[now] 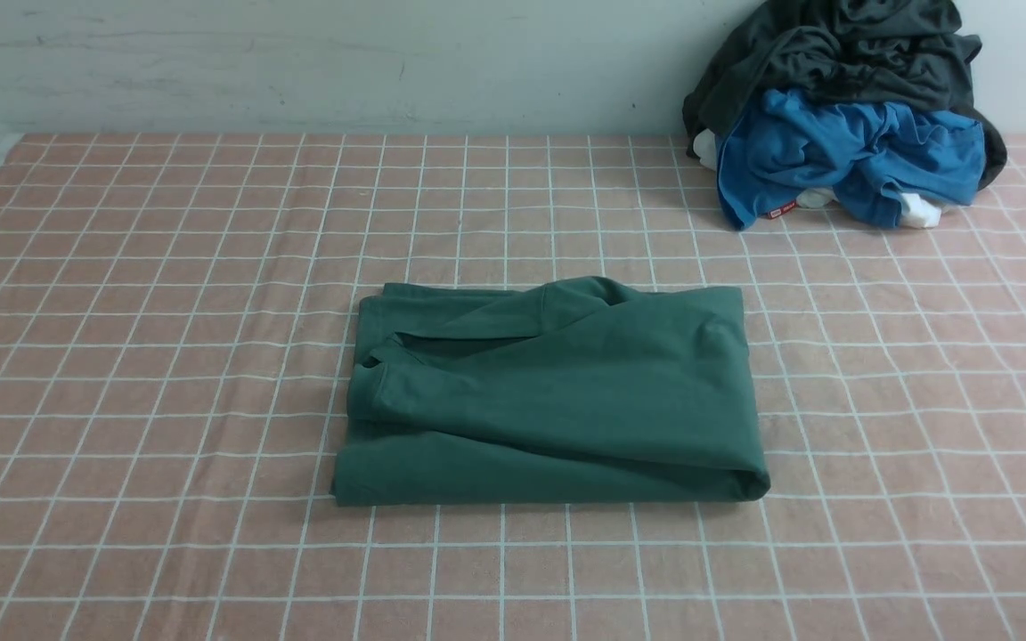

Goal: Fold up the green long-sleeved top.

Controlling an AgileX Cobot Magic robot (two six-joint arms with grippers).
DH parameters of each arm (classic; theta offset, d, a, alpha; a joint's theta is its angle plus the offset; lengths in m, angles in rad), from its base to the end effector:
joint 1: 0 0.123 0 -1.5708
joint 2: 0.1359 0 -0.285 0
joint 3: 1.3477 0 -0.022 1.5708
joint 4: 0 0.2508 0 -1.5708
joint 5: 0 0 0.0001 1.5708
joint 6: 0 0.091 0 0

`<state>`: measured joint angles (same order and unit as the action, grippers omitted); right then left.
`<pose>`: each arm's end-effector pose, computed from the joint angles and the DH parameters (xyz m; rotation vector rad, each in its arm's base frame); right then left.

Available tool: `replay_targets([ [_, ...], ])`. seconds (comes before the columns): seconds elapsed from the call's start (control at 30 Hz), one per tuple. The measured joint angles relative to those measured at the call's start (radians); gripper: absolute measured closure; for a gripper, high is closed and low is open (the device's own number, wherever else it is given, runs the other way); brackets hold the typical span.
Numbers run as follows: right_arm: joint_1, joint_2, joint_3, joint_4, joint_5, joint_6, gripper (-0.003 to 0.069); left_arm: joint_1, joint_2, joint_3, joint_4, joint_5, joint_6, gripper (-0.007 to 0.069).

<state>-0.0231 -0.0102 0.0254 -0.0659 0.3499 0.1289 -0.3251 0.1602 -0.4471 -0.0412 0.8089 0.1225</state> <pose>0.0532 -0.0033 0.1737 0.0989 1.8453 0.0098 0.0326 -0.0138 0.2799 0.4367 1.9614 -0.1776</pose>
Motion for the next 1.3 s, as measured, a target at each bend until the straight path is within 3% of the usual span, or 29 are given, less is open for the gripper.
replay_targets([
  [1.07,0.0,0.0,0.0,0.0,0.0,-0.001,0.0673,0.0,0.0,0.019,-0.009,-0.02,0.0,0.0631],
  [1.17,0.0,0.0,0.0,0.0,0.0,-0.001,0.0673,0.013,-0.009,0.062,-0.01,-0.094,-0.007,0.0631],
  [1.3,0.0,0.0,0.0,0.0,0.0,-0.001,0.0673,0.128,-0.072,0.18,0.019,-0.334,-0.091,0.0631],
])
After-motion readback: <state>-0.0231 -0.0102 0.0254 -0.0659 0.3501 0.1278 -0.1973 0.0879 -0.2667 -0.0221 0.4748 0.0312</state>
